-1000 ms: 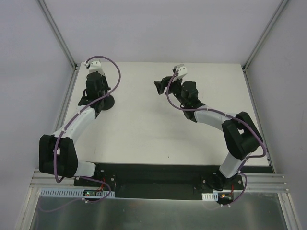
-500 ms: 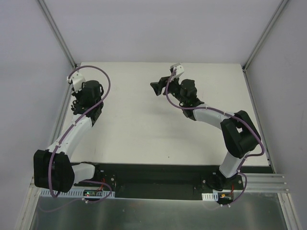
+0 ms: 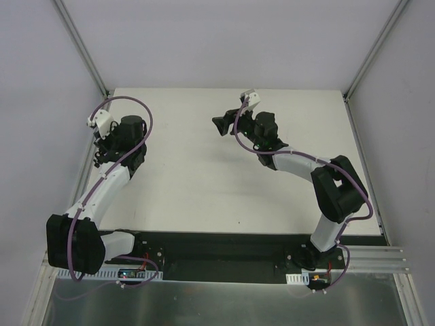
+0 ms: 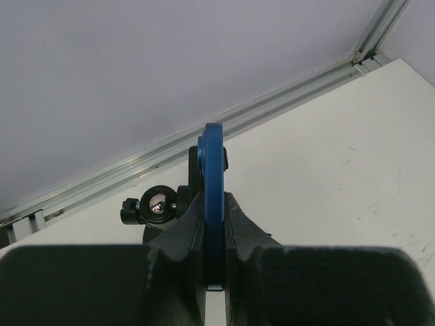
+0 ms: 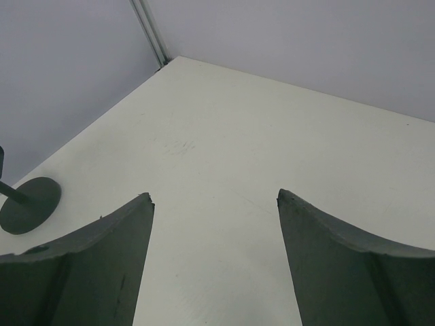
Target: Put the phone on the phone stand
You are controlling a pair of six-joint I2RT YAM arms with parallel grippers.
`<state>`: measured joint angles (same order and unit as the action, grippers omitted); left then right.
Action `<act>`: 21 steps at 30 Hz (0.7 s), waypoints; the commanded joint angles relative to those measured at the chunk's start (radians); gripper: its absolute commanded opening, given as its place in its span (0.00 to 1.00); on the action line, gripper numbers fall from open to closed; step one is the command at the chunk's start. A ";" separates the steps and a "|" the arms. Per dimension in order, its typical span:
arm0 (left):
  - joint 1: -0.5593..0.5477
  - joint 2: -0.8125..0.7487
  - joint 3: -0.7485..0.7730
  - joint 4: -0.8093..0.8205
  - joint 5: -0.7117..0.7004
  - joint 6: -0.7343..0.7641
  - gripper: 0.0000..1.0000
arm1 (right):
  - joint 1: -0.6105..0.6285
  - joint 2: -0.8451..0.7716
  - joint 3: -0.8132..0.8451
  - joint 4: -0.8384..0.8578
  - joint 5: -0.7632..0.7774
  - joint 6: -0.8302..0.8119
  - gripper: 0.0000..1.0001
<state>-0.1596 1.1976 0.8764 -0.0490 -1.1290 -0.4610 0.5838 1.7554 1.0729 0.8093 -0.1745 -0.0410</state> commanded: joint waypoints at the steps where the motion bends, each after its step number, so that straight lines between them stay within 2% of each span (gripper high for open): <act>1: 0.012 -0.015 0.067 0.028 -0.091 -0.010 0.00 | -0.002 0.000 0.041 0.039 -0.023 0.007 0.76; 4: 0.040 -0.007 0.061 0.028 -0.052 -0.036 0.00 | -0.004 -0.002 0.039 0.037 -0.022 0.006 0.76; 8: 0.092 0.003 0.065 0.021 0.073 -0.085 0.00 | -0.004 0.004 0.042 0.037 -0.023 0.007 0.76; 14: 0.114 -0.016 0.052 -0.002 0.113 -0.133 0.02 | -0.002 0.013 0.053 0.033 -0.029 0.010 0.76; 17: 0.115 -0.039 0.046 -0.009 0.120 -0.146 0.21 | 0.001 0.012 0.056 0.021 -0.028 0.007 0.76; 18: 0.115 -0.049 0.042 -0.011 0.124 -0.153 0.39 | 0.002 0.010 0.058 0.015 -0.014 0.004 0.76; 20: 0.114 -0.084 0.035 -0.011 0.149 -0.154 0.51 | 0.010 -0.011 0.059 -0.027 0.024 -0.008 0.78; 21: 0.114 -0.095 0.033 -0.011 0.159 -0.154 0.63 | 0.011 -0.023 0.059 -0.044 0.071 -0.011 0.80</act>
<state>-0.0566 1.1839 0.8932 -0.0666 -1.0039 -0.5785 0.5854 1.7687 1.0805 0.7910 -0.1749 -0.0414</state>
